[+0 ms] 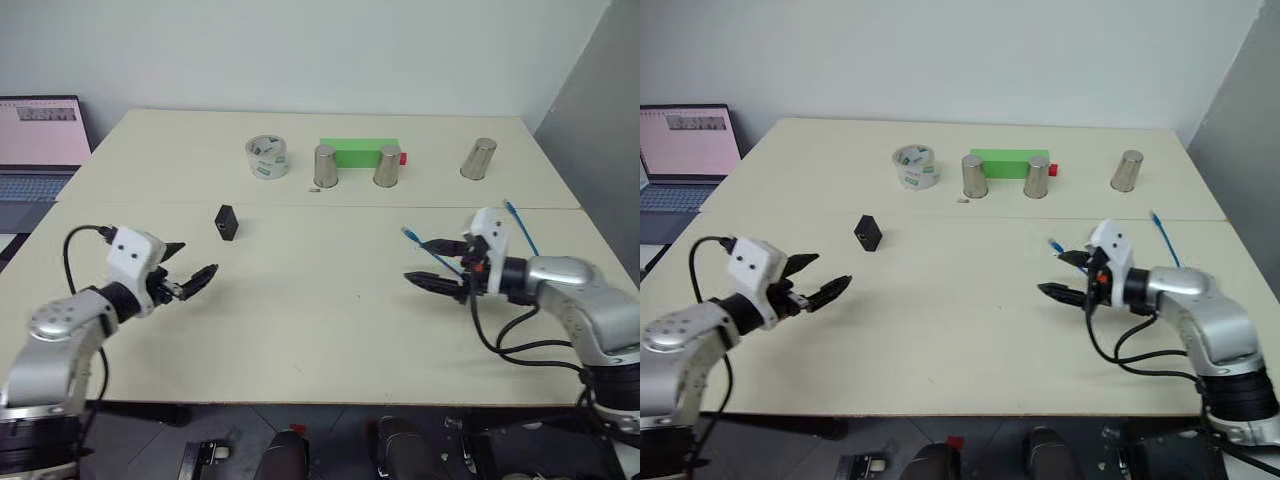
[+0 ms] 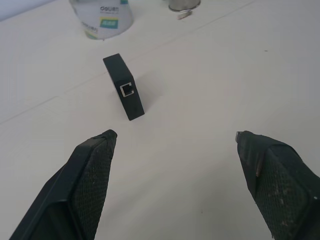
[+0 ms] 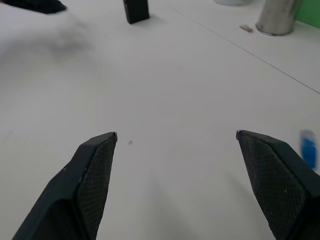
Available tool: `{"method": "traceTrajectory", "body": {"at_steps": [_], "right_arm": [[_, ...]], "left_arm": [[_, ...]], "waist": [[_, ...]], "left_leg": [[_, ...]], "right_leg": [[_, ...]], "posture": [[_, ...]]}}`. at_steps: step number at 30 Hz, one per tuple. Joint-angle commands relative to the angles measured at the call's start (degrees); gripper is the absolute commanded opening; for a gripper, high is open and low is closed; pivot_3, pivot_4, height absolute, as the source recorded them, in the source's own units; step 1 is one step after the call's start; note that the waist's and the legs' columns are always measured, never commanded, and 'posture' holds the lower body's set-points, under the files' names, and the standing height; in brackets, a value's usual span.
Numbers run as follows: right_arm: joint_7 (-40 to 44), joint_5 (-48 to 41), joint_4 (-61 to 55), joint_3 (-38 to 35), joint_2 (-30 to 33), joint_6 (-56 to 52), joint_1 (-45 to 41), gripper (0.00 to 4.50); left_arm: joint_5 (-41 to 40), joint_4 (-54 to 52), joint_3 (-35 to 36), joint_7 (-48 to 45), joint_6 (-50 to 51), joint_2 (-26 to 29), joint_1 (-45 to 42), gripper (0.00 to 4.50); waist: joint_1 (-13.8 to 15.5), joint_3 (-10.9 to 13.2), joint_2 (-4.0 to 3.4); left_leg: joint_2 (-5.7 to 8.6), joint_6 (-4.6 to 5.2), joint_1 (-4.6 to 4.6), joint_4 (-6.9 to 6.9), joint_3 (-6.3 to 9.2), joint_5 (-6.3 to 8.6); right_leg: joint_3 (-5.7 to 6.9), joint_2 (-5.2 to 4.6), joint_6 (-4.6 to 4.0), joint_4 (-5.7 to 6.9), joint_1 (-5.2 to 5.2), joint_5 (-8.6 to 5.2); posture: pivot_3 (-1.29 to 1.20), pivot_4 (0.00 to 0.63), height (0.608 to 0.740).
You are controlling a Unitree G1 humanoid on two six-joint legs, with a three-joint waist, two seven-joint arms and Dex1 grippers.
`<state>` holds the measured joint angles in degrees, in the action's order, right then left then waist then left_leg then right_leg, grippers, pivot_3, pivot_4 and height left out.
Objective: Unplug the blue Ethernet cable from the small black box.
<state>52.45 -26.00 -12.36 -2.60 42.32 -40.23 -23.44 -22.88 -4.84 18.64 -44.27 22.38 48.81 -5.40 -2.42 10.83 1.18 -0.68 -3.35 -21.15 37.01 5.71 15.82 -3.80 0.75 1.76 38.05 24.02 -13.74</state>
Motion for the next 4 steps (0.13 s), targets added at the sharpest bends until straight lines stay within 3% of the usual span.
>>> {"method": "traceTrajectory", "body": {"at_steps": [1, 4], "right_arm": [[1.92, -1.15, -0.15, -3.56, 2.94, 1.26, 0.23, 4.07], [2.41, -0.77, 0.69, -4.26, 4.40, 1.79, 0.37, 4.07]], "left_arm": [[-2.96, -3.46, 1.81, -5.61, 1.78, 3.25, 1.22, 4.05], [-3.49, -2.51, 2.44, -6.33, 2.09, 3.53, 0.30, 4.05]], "waist": [[-0.12, 0.01, -0.01], [-0.27, 0.01, -0.01]], "left_leg": [[-0.02, 0.00, 0.01, -0.02, -0.02, 0.00], [-0.04, 0.01, -0.01, -0.05, -0.04, 0.01]], "right_leg": [[-0.01, 0.00, -0.01, -0.01, 0.00, -0.01], [-0.03, 0.02, -0.04, -0.03, 0.03, -0.03]], "posture": [[0.00, 0.150, 0.740], [0.00, 0.150, 0.740]]}}
